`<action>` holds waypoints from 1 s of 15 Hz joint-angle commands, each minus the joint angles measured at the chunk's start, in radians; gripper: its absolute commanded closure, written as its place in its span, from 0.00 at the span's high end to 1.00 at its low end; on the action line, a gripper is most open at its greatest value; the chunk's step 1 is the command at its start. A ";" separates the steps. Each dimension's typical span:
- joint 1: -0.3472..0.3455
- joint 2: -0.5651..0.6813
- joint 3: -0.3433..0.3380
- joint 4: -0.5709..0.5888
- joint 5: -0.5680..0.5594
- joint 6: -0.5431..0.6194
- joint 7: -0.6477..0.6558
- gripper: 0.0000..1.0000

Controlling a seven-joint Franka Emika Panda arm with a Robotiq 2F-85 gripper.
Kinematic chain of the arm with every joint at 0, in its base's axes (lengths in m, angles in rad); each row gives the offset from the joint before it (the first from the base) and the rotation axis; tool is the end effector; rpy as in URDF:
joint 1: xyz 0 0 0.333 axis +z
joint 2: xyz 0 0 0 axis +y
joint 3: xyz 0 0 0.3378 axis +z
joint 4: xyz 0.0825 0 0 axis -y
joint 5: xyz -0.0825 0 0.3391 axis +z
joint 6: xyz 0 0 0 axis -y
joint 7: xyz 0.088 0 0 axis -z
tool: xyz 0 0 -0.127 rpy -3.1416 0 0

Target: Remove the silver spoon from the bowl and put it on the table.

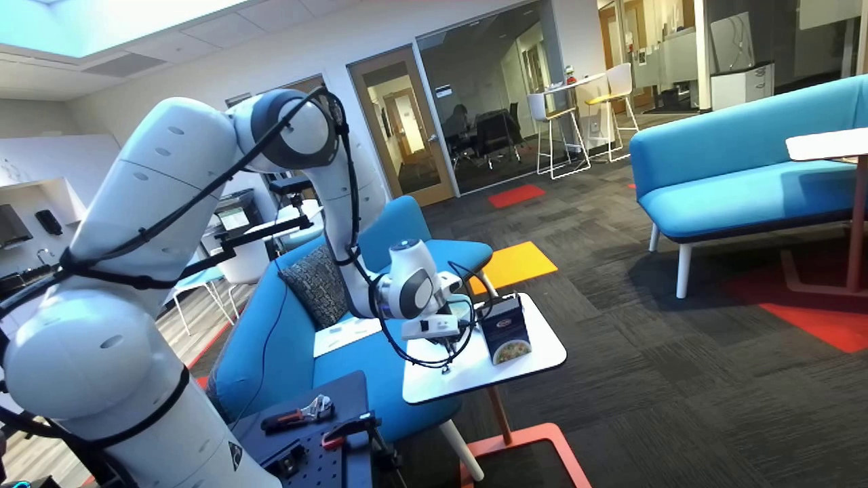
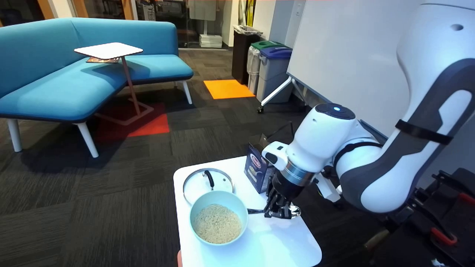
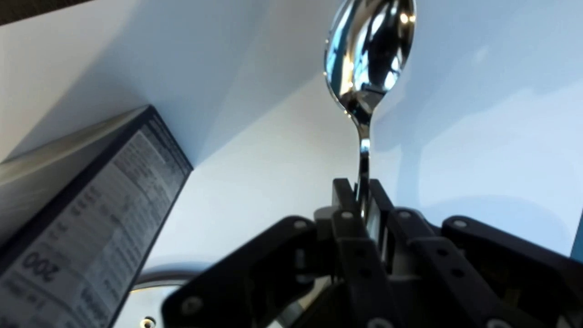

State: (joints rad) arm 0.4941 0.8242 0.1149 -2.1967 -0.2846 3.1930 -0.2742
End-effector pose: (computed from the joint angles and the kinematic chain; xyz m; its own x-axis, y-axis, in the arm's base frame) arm 0.4210 0.3293 0.0696 0.4222 0.8846 0.1978 0.9018 -0.4321 0.0077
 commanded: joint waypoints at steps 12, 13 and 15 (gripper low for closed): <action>-0.086 -0.168 0.052 -0.097 -0.037 -0.087 -0.010 1.00; -0.111 -0.190 0.074 -0.114 -0.036 -0.095 -0.013 1.00; -0.183 -0.230 0.141 -0.147 -0.035 -0.112 -0.031 1.00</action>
State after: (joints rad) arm 0.4085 0.6977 0.1766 -2.2588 -0.3013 3.1326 -0.2760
